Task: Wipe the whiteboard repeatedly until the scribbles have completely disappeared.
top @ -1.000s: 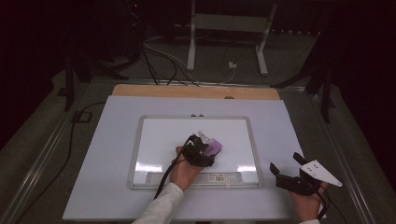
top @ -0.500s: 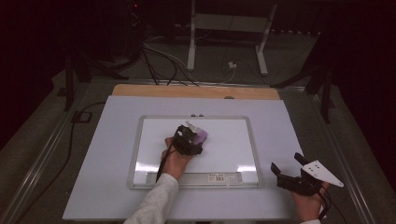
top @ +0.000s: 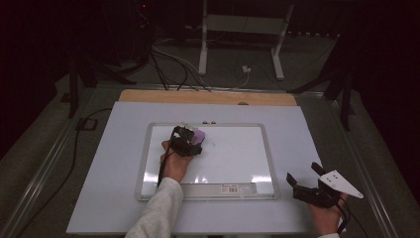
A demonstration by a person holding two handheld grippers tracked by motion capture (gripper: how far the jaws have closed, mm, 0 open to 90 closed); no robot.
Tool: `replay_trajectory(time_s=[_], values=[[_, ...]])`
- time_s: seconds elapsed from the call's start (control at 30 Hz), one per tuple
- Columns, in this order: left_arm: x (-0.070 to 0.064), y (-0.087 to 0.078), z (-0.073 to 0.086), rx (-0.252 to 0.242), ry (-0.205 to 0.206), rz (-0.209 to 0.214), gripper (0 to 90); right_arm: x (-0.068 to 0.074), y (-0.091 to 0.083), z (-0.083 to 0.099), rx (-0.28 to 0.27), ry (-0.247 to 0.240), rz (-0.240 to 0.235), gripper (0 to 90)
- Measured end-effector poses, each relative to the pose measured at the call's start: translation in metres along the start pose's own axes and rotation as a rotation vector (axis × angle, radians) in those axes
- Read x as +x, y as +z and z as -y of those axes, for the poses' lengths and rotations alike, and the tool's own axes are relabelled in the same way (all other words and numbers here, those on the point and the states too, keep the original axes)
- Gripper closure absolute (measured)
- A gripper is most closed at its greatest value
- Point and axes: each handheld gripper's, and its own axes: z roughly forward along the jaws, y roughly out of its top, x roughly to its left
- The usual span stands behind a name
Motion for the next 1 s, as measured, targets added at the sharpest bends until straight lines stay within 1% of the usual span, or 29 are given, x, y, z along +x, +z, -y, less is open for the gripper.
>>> replay_trajectory(time_s=[0.03,0.07,0.2,0.23,0.27,0.33,0.37,0.4,0.43,0.47,0.5,0.57,0.6,0.7,0.73,0.77,0.83,0.87,0.93,1.0], values=[[-0.004,0.0,0.0,0.0,0.013,0.005,42.0,0.0,0.0,0.0,0.001,-0.002,-0.001,1.8],[-0.01,0.001,-0.001,0.0,0.026,0.019,42.0,0.0,0.0,0.0,0.001,-0.002,-0.001,1.8],[-0.036,0.001,-0.001,-0.004,0.099,0.1,42.0,0.0,0.001,0.0,0.002,-0.002,-0.002,1.8],[-0.042,0.001,-0.002,-0.004,0.122,0.105,42.0,0.0,0.001,0.0,0.002,-0.003,-0.002,1.8],[-0.046,0.001,-0.002,-0.008,0.141,0.091,42.0,0.0,0.001,0.0,0.002,-0.003,-0.002,1.8],[-0.042,0.002,-0.003,-0.003,0.118,0.108,42.0,0.0,0.0,0.0,0.001,-0.004,-0.001,1.8],[-0.04,0.003,-0.003,-0.005,0.11,0.103,42.1,0.0,0.0,0.0,0.0,-0.001,-0.001,1.8],[-0.035,0.003,-0.004,-0.005,0.101,0.079,42.0,0.0,0.0,0.0,-0.001,-0.001,0.0,1.8],[-0.031,0.004,-0.005,-0.004,0.094,0.065,42.1,0.0,-0.001,0.0,-0.001,-0.001,0.0,1.8],[-0.026,0.004,-0.006,-0.001,0.085,0.039,42.1,-0.001,-0.001,0.0,-0.002,-0.001,0.001,1.8],[-0.017,0.004,-0.007,0.003,0.072,0.005,42.0,-0.001,-0.001,0.0,-0.004,-0.001,0.002,1.8],[-0.004,0.004,-0.007,0.007,0.046,-0.035,42.0,-0.002,-0.001,0.0,-0.004,0.001,0.004,1.8],[0.005,0.003,-0.006,0.011,0.028,-0.059,42.1,-0.002,-0.002,0.0,-0.005,0.003,0.004,1.8],[0.023,0.001,-0.004,0.019,-0.022,-0.092,42.1,-0.003,-0.001,0.0,-0.004,0.005,0.005,1.8],[0.025,0.001,-0.004,0.022,-0.028,-0.09,42.1,-0.002,-0.001,0.0,-0.003,0.004,0.004,1.8],[0.026,0.001,-0.004,0.023,-0.03,-0.087,42.1,-0.002,-0.001,0.0,-0.002,0.004,0.004,1.8],[0.022,0.001,-0.006,0.022,-0.011,-0.101,42.1,-0.001,-0.001,0.0,-0.002,0.001,0.003,1.8],[0.02,0.002,-0.007,0.023,-0.008,-0.096,42.0,-0.001,-0.001,0.0,-0.003,-0.001,0.003,1.8],[0.014,0.004,-0.009,0.02,-0.001,-0.079,42.0,-0.001,-0.001,0.0,-0.002,0.0,0.002,1.8],[0.004,0.007,-0.011,0.018,0.012,-0.039,42.0,0.0,-0.001,0.0,-0.001,0.0,0.002,1.8]])
